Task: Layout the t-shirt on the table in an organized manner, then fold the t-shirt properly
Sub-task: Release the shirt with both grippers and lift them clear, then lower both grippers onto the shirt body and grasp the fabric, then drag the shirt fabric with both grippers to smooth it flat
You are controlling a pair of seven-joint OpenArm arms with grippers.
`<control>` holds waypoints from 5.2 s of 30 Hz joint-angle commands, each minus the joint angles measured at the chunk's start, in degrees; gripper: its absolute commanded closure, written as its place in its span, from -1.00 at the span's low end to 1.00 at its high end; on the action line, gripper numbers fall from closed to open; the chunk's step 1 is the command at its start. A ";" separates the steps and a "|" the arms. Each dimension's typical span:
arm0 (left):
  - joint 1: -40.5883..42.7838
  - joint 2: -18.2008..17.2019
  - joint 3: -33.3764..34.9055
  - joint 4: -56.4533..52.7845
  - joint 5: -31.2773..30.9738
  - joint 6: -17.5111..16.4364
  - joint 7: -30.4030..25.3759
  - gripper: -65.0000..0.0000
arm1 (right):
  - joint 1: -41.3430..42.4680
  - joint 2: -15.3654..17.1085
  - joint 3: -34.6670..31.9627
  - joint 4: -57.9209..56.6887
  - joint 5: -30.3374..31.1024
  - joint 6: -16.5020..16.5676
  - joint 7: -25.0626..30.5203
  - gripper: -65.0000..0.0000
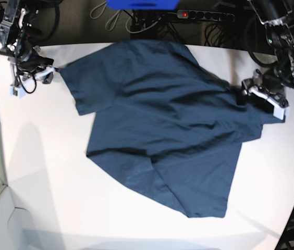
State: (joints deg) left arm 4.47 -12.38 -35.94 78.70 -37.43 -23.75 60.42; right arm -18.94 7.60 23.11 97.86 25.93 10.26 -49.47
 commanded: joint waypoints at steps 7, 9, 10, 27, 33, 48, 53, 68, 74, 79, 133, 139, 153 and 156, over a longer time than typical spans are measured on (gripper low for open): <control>-0.21 -0.59 0.03 -2.08 1.43 0.32 1.33 0.55 | -0.01 0.71 0.40 0.73 0.13 -0.02 -0.07 0.33; -0.12 -0.76 -0.06 -1.99 1.43 0.32 1.86 1.00 | 0.08 0.71 0.40 0.73 0.13 -0.02 -0.07 0.33; 0.06 -0.76 -0.06 -1.90 1.34 0.32 1.95 1.00 | 0.17 0.71 0.40 0.73 0.13 -0.02 -0.07 0.33; 17.11 -0.85 -0.50 36.69 0.73 0.23 2.21 0.99 | 0.61 0.62 0.23 0.73 0.13 -0.02 -0.07 0.33; 20.63 -0.85 -0.41 34.75 1.34 0.14 11.97 0.99 | 0.61 0.80 0.23 0.73 0.13 -0.02 -0.07 0.33; 21.42 -5.60 -2.52 33.96 0.90 0.14 17.69 0.98 | 1.40 0.62 0.05 0.64 0.13 -0.02 -0.07 0.33; 17.20 -6.04 -5.07 34.14 0.73 0.14 19.58 0.77 | 1.31 0.62 0.05 0.64 0.13 -0.02 -0.07 0.33; 10.70 -3.49 -5.24 33.70 0.81 0.14 19.58 -0.31 | 1.40 0.98 0.05 1.70 0.13 -0.02 -0.07 0.33; 3.13 1.61 -4.72 27.46 1.34 0.14 19.58 -0.30 | 1.75 1.15 -1.18 6.71 0.13 -0.02 -0.07 0.33; -1.26 4.43 -4.72 19.81 1.34 0.14 19.58 0.31 | 2.98 1.24 -6.45 10.40 0.13 -0.02 -0.07 0.56; -8.38 3.63 28.43 15.50 1.52 0.67 1.77 1.00 | 35.51 10.21 -25.88 -13.95 0.31 -0.11 -5.43 1.00; -21.04 3.55 28.25 -8.32 1.52 0.67 -2.80 1.00 | 22.32 3.97 -26.23 -0.77 0.13 -0.11 -7.80 1.00; -35.20 3.63 40.38 -37.95 9.96 0.76 -21.35 1.00 | 9.49 -1.84 -32.65 -0.33 -0.04 -0.11 -4.37 1.00; -34.58 3.81 40.38 -39.18 16.81 0.76 -23.63 1.00 | 9.84 0.10 -32.48 -7.01 -0.04 -0.11 -0.77 1.00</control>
State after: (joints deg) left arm -29.50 -8.16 4.47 39.72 -23.51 -24.67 34.96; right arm -9.37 7.40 -9.45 91.07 28.69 11.22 -48.88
